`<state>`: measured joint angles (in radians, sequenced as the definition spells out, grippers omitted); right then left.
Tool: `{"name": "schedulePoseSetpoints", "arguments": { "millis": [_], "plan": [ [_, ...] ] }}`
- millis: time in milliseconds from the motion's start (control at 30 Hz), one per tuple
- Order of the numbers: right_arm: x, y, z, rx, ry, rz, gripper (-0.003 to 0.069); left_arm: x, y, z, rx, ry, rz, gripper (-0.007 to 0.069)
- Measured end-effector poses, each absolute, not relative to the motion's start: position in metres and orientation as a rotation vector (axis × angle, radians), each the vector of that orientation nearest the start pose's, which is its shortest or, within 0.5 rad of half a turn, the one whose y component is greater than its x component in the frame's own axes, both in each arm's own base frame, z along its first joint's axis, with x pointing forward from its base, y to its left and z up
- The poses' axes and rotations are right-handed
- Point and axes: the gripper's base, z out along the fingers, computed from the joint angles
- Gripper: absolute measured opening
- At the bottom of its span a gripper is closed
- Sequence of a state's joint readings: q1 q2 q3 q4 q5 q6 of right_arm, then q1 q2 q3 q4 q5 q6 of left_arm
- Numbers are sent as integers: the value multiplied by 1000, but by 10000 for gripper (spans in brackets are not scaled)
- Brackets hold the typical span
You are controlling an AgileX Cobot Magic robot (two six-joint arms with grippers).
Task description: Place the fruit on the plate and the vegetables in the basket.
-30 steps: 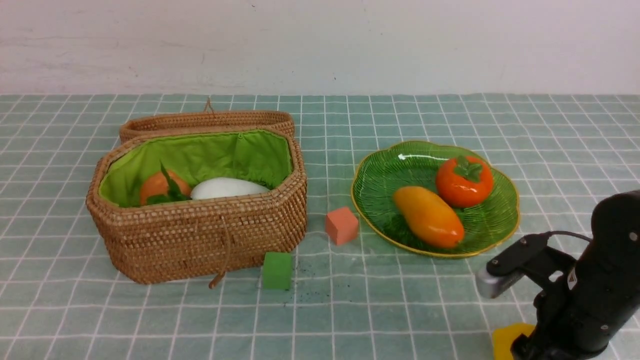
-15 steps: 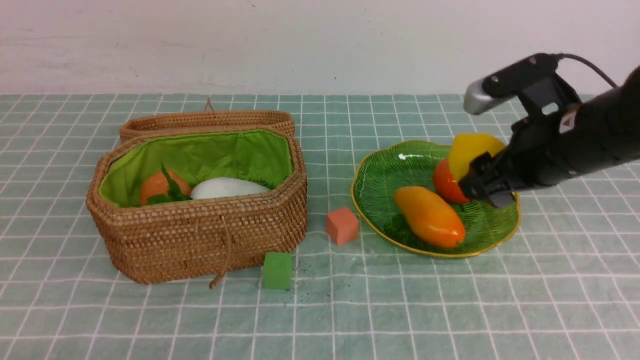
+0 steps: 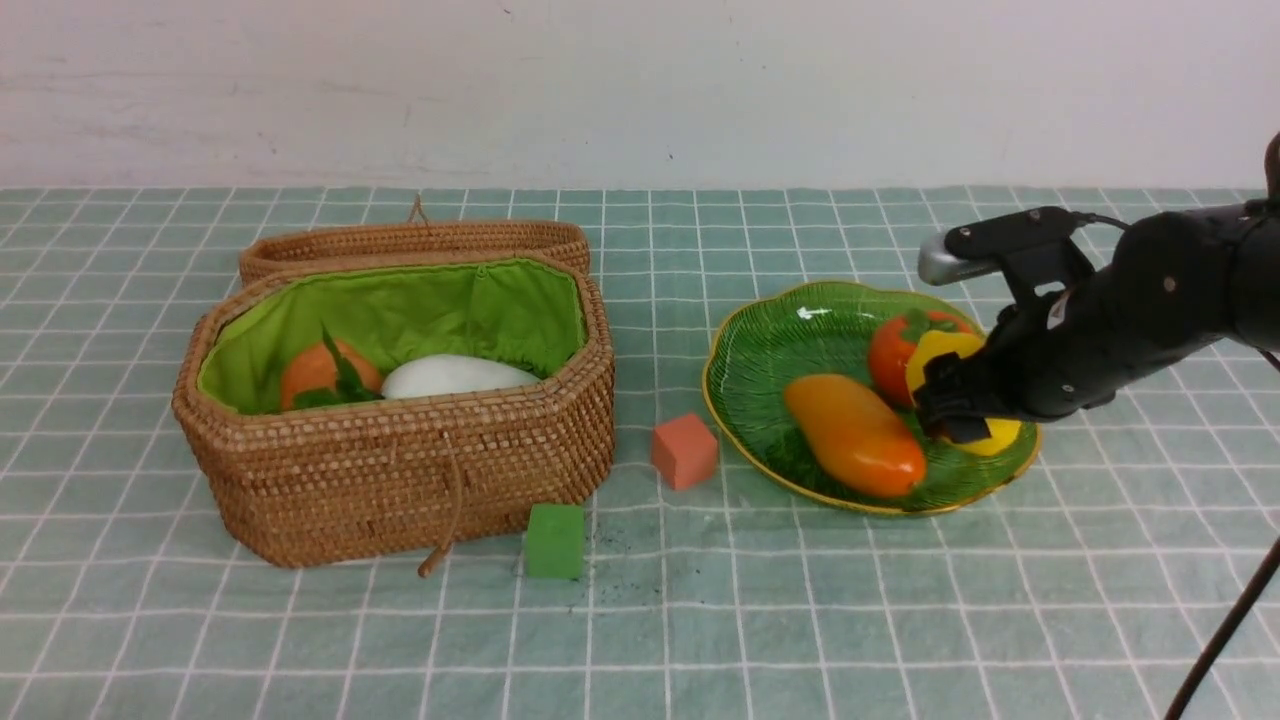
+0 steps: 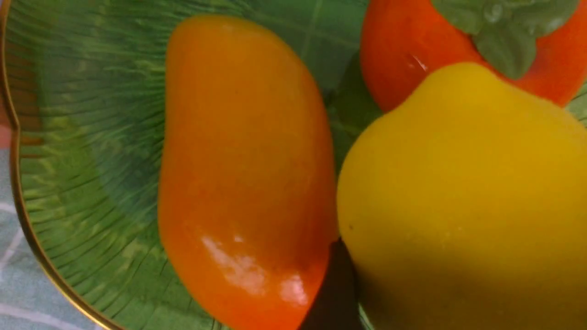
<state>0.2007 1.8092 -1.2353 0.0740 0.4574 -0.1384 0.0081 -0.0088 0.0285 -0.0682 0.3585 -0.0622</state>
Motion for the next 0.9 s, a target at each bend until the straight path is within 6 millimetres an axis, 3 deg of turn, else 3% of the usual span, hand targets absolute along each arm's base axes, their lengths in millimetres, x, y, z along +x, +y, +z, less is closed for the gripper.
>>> {"name": "schedulePoseSetpoints", "arguments": {
  "millis": [67,167,467,667,700,800,833,900],
  "plan": [
    [381,81,217,-340,2494,109,651,53,-2,172,-108,1859,-104,165],
    [381,82,217,-322,2497,126,678,53,-2,172,-108,1859,-104,165],
    [364,81,237,-312,2550,165,607,53,-2,172,-108,1859,-104,176],
    [308,72,289,-387,2708,175,498,53,-2,172,-108,1859,-104,183],
    [307,72,289,-391,2719,173,494,53,-2,172,-108,1859,-104,183],
    [272,64,315,-452,2780,148,383,53,-2,172,-108,1859,-104,183],
    [271,63,314,-454,2789,148,375,53,-2,172,-108,1859,-104,183],
    [248,59,323,-466,2809,150,275,53,-2,172,-108,1859,-104,183]
  ]
}}
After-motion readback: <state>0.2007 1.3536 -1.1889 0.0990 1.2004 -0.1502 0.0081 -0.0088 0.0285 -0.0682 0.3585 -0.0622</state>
